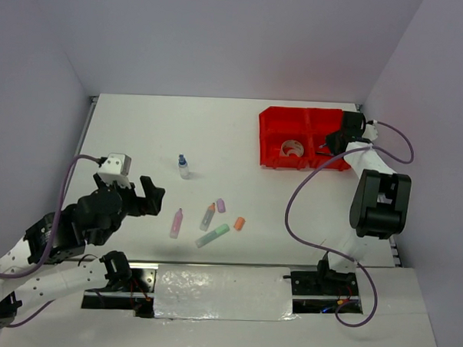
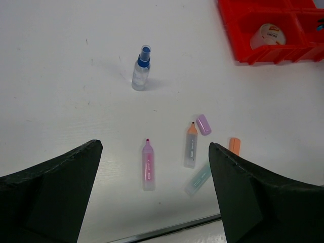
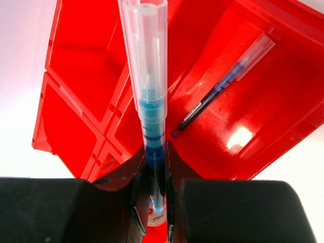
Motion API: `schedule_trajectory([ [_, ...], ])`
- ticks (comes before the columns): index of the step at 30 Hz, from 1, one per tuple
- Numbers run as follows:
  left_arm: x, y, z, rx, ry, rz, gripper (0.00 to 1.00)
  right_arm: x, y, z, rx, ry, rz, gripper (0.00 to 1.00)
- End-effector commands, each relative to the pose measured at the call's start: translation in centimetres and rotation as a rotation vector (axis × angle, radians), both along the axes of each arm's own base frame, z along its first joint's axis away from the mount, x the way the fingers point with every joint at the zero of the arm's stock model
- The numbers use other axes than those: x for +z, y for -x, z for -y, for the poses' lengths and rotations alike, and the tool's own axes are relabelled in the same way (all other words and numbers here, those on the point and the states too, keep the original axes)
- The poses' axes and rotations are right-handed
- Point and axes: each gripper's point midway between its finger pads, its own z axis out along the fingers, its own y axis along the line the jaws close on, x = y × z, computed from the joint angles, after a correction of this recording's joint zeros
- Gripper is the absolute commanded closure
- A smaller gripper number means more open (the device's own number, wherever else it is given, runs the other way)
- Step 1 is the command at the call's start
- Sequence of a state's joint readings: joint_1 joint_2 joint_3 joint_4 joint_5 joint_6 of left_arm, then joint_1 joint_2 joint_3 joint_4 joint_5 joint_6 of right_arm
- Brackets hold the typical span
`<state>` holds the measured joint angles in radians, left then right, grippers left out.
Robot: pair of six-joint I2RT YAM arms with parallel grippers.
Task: Sort the stationery into containers
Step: Place the pen in the storage box.
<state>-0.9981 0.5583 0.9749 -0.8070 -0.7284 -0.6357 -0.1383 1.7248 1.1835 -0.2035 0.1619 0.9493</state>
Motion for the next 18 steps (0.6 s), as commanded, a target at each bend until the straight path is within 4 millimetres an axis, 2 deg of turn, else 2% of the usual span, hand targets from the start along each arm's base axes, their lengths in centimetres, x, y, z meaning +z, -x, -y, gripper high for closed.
schedule_trajectory([
  [1, 0.5, 0.1, 0.5, -0.023, 0.032, 0.013, 0.01, 1.0, -0.7, 0.5, -0.009, 0.008, 0.026, 0.86],
  [6, 0.7, 0.3, 0.6, -0.043, 0.047, 0.025, 0.01, 0.7, -0.9, 0.1, 0.008, -0.002, 0.027, 0.78],
  [10, 0.8, 0.3, 0.6, -0.046, 0.050, 0.030, 0.01, 0.8, -1.0, -0.3, 0.025, -0.022, 0.029, 0.62],
  [15, 0.9, 0.4, 0.5, -0.050, 0.052, 0.033, 0.01, 1.7, -1.1, -0.6, 0.035, -0.027, 0.043, 0.52],
  [18, 0.9, 0.4, 0.6, -0.050, 0.052, 0.031, 0.01, 3.0, -1.1, -0.7, 0.046, -0.022, 0.069, 0.51],
])
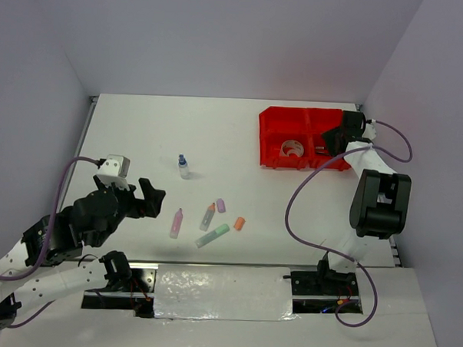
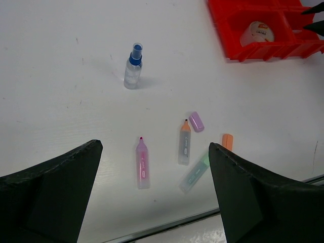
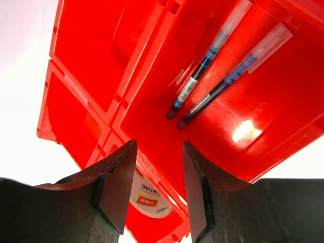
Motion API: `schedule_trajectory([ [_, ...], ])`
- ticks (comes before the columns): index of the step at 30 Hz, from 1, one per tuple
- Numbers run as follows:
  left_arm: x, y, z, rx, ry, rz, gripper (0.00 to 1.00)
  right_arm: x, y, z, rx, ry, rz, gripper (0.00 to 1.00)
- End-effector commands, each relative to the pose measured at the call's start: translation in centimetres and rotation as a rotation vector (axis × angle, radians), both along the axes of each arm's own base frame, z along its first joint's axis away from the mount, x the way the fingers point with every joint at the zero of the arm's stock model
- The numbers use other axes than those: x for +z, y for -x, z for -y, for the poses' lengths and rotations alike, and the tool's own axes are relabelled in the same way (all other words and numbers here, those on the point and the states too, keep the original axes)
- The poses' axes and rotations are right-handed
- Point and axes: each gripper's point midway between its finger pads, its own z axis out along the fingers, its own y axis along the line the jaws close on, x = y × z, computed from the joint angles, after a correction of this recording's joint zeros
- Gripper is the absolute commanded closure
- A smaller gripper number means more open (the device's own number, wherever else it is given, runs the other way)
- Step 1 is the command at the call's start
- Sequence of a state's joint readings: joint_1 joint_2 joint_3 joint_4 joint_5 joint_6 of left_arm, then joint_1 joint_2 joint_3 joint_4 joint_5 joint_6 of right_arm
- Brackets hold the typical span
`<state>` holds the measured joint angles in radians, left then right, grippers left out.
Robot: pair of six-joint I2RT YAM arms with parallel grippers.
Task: Sort the stationery into containers
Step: Place the pen in the storage box, then pick up the pen from the center of the board.
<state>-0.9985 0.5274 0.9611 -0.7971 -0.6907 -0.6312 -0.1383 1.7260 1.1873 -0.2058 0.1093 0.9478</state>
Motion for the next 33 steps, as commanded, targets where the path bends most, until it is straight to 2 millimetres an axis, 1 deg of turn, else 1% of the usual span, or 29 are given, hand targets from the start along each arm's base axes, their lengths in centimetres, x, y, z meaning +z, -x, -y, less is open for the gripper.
schedule_trajectory([
  [1, 0.9, -0.1, 0.3, -0.013, 0.025, 0.029, 0.01, 3.6, -1.1, 0.2, 0.013, 0.018, 0.086, 0.51],
  [3, 0.8, -0.2, 0.0, 0.003, 0.022, 0.029, 0.01, 6.3, -1.2, -0.5, 0.067, 0.047, 0.151, 0.51],
  [4, 0.9, -0.2, -0.1, 0.010, 0.024, 0.029, 0.01, 7.5, -1.4, -1.6, 0.111, 0.066, 0.183, 0.50],
  [6, 0.7, -0.3, -0.2, 0.025, 0.017, 0.019, 0.01, 11.3, -1.5, -3.1, 0.195, 0.148, 0.257, 0.49],
  [7, 0.6, -0.4, -0.4, 0.041, 0.011, 0.018, 0.01, 12.7, -1.6, -5.1, 0.264, 0.172, 0.293, 0.44],
  [8, 0.3, -0.5, -0.6, 0.053, -0.009, 0.006, 0.01, 14.9, -1.3, -6.2, 0.338, 0.239, 0.334, 0.43],
  [9, 0.4, -0.6, -1.0, 0.084, -0.007, 0.005, 0.01, 15.8, -0.9, -8.6, 0.422, 0.257, 0.348, 0.42],
  [10, 0.3, -0.7, -1.3, 0.103, -0.014, 0.001, 0.01, 15.9, -0.1, -9.7, 0.482, 0.287, 0.321, 0.42],
  [11, 0.2, -0.8, -1.4, 0.119, -0.026, -0.004, 0.01, 17.2, 0.8, -12.9, 0.603, 0.358, 0.339, 0.42],
  [12, 0.3, -0.9, -2.4, 0.170, -0.035, -0.002, 0.01, 16.3, 2.2, -14.3, 0.664, 0.388, 0.279, 0.34],
  [13, 0.3, -1.0, -2.9, 0.200, -0.040, -0.004, 0.01, 16.2, 3.3, -15.7, 0.729, 0.449, 0.253, 0.04],
  [14, 0.3, -1.0, -3.3, 0.228, -0.044, -0.006, 0.01, 15.3, 5.0, -19.3, 0.820, 0.476, 0.232, 0.00],
  [15, 0.3, -0.9, -3.9, 0.260, -0.034, -0.012, 0.01, 14.5, 6.2, -20.5, 0.852, 0.501, 0.204, 0.00],
  [16, 0.5, -1.1, -4.3, 0.291, -0.042, -0.004, 0.01, 13.7, 7.4, -21.0, 0.837, 0.522, 0.166, 0.00],
  [17, 0.5, -1.2, -4.4, 0.298, -0.043, -0.004, 0.01, 11.4, 9.6, -23.4, 0.900, 0.522, 0.128, 0.00],
  [18, 0.8, -1.2, -4.4, 0.309, -0.035, -0.004, 0.01, 10.5, 10.8, -24.3, 0.915, 0.525, 0.120, 0.00],
  [19, 0.6, -1.3, -4.7, 0.330, -0.060, -0.010, 0.01, 10.6, 11.6, -24.5, 0.858, 0.533, 0.130, 0.00],
  [20, 0.7, -1.4, -4.7, 0.345, -0.056, -0.013, 0.01, 8.4, 13.0, -24.8, 0.867, 0.554, 0.095, 0.00],
  [21, 0.7, -1.5, -4.8, 0.355, -0.067, -0.015, 0.01, 7.9, 14.9, -27.0, 0.916, 0.564, 0.111, 0.00],
  [22, 0.4, -1.7, -4.5, 0.363, -0.099, -0.029, 0.01, 7.6, 15.5, -27.4, 0.883, 0.551, 0.114, 0.00],
  [23, 0.4, -1.8, -4.4, 0.366, -0.102, -0.032, 0.01, 5.9, 16.7, -27.7, 0.906, 0.552, 0.085, 0.00],
  [24, 0.3, -1.9, -4.1, 0.358, -0.114, -0.041, 0.01, 5.6, 17.8, -28.8, 0.934, 0.538, 0.104, 0.00],
  [25, -0.4, -2.2, -2.7, 0.307, -0.136, -0.065, 0.01, 4.1, 18.7, -28.6, 0.930, 0.517, 0.082, 0.00],
  [26, -0.8, -2.3, -1.9, 0.272, -0.147, -0.076, 0.01, 3.5, 19.2, -28.6, 0.931, 0.502, 0.078, 0.00],
  [27, -1.2, -2.4, -1.3, 0.249, -0.151, -0.084, 0.01, 4.1, 19.6, -29.0, 0.931, 0.468, 0.120, 0.00],
  [28, -1.6, -2.6, -0.7, 0.233, -0.149, -0.094, 0.01, 2.5, 20.4, -28.6, 0.940, 0.454, 0.099, 0.00],
  [30, -2.5, -2.5, -0.2, 0.210, -0.154, -0.125, 0.01, 2.4, 21.3, -29.3, 0.993, 0.406, 0.130, 0.00],
  [31, -3.0, -2.5, 0.0, 0.210, -0.151, -0.134, 0.01, 1.6, 21.9, -29.1, 1.005, 0.401, 0.109, 0.00],
  [33, -3.4, -2.3, 0.4, 0.193, -0.124, -0.146, 0.01, 1.0, 22.5, -28.9, 1.017, 0.398, 0.082, 0.00],
])
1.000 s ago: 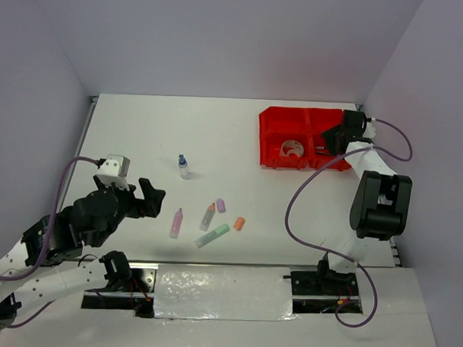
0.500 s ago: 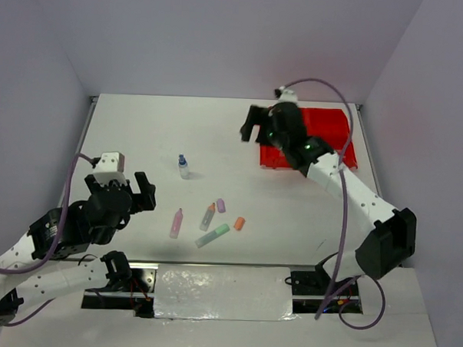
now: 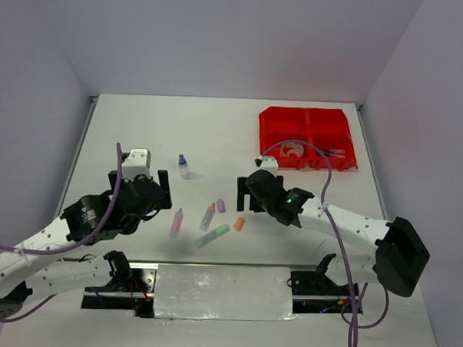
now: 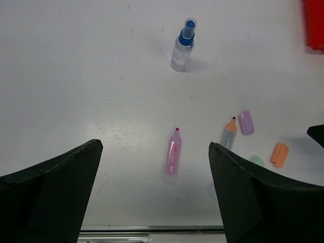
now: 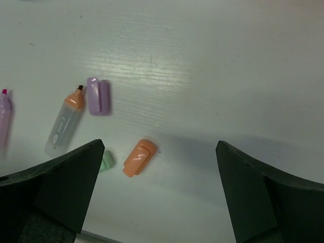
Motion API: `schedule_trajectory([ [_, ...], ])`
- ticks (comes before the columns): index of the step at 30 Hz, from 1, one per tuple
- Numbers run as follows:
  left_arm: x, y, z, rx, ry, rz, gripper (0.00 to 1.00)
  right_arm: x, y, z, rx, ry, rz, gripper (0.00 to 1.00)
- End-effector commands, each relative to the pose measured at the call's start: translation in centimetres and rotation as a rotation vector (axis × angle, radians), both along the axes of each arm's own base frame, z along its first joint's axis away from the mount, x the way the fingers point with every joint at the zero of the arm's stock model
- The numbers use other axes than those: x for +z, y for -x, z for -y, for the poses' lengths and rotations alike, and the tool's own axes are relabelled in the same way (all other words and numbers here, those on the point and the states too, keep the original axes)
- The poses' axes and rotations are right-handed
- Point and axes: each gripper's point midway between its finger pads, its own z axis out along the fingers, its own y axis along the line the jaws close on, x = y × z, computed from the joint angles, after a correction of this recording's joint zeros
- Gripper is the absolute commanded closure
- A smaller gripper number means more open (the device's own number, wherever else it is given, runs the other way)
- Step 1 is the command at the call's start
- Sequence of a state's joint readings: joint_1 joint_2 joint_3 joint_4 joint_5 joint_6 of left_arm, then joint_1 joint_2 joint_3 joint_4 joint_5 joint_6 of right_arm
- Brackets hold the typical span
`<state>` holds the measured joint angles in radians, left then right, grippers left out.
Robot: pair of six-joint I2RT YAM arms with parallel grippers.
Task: Sort the stationery into containers
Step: Pick up the pen from the center of the board.
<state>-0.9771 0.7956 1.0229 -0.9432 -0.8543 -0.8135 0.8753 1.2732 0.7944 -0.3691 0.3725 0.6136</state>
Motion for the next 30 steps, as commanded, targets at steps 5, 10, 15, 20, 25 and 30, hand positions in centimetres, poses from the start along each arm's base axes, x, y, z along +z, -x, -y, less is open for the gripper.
schedule_trajectory([
  [5, -3.1, 0.7, 1.8, -0.044, 0.096, -0.061, 0.01, 2.9, 0.4, -0.9, -0.012, -0.084, 0.009, 0.00],
  [10, -7.3, 1.2, 2.6, -0.021, 0.089, -0.161, 0.01, 4.7, -0.3, 0.9, -0.159, -0.072, 0.026, 0.00],
  [15, -8.8, 1.2, 3.8, -0.042, 0.134, -0.177, 0.01, 6.5, -0.6, 0.8, -0.199, -0.116, 0.049, 0.00],
  [20, -11.1, 1.0, 3.9, -0.012, 0.109, -0.215, 0.01, 6.7, -0.4, 0.3, -0.165, -0.136, 0.044, 0.00],
  [25, -13.4, 0.0, 3.8, 0.014, 0.077, -0.255, 0.01, 5.8, 0.0, -0.4, -0.118, -0.138, 0.018, 0.00],
  [30, -16.0, -0.8, 2.9, 0.033, 0.067, -0.336, 0.03, 5.0, 0.3, -0.7, -0.085, -0.150, 0.017, 0.01],
])
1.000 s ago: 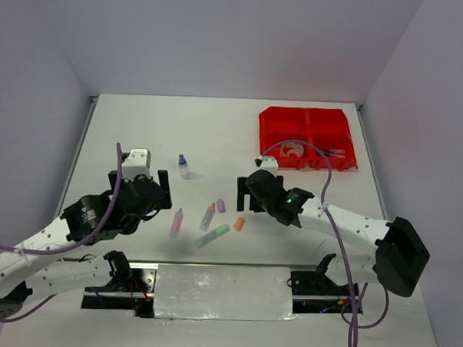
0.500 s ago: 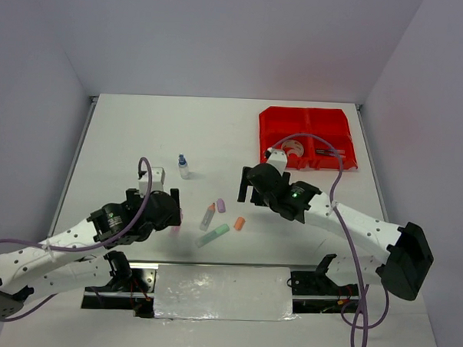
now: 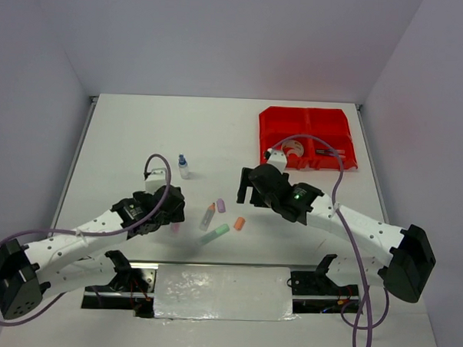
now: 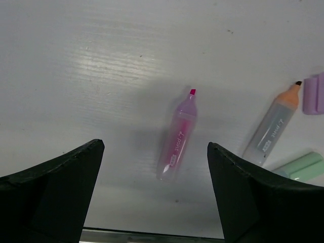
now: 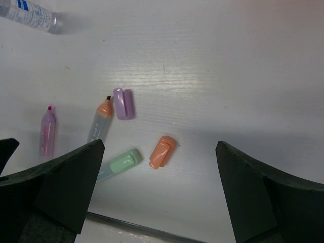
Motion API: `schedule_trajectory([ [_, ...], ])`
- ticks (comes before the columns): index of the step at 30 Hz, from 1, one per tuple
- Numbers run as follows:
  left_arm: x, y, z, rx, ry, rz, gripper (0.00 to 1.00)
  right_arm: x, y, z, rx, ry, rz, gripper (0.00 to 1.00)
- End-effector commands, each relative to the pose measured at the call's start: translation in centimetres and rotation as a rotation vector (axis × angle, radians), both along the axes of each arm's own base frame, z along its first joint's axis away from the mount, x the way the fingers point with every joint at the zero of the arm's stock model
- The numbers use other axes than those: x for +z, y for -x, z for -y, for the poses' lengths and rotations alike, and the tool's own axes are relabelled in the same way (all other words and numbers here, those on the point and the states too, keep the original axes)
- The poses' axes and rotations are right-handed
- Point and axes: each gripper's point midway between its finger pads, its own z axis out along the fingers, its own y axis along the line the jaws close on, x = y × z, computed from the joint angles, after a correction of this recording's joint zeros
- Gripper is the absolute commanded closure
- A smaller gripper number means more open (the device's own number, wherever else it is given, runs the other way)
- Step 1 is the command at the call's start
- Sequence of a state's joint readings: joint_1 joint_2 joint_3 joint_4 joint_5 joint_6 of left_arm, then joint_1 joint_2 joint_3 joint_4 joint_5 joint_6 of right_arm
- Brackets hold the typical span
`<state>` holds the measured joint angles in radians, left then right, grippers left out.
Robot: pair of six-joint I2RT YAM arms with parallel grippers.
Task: Sort the stationery into containers
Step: Pick up the pen from the center of the board.
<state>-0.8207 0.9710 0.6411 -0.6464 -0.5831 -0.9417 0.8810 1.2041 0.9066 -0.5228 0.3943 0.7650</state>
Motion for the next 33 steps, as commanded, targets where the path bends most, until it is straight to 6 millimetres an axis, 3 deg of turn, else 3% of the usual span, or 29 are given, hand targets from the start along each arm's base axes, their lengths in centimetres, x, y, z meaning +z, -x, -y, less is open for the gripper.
schedule_trajectory([
  [1, -0.8, -0.9, 0.7, -0.024, 0.041, -0.018, 0.04, 0.3, 0.0, -0.8, 0.033, -0.036, 0.027, 0.01],
  [11, -4.8, -0.4, 2.6, -0.140, 0.050, -0.147, 0.20, -1.5, 0.2, -1.5, 0.069, -0.027, -0.006, 0.03],
  [28, -8.5, 2.9, 2.0, -0.146, 0.047, -0.283, 0.33, -1.0, 0.8, -1.7, 0.104, -0.078, 0.018, 0.04],
  [31, -9.1, 3.3, 1.7, -0.125, 0.020, -0.299, 0.40, -1.0, 1.0, -1.6, 0.106, -0.079, 0.020, 0.04],
  [33, -9.3, 3.6, 1.5, -0.119, -0.010, -0.307, 0.54, -0.6, 1.0, -1.6, 0.105, -0.090, 0.031, 0.05],
])
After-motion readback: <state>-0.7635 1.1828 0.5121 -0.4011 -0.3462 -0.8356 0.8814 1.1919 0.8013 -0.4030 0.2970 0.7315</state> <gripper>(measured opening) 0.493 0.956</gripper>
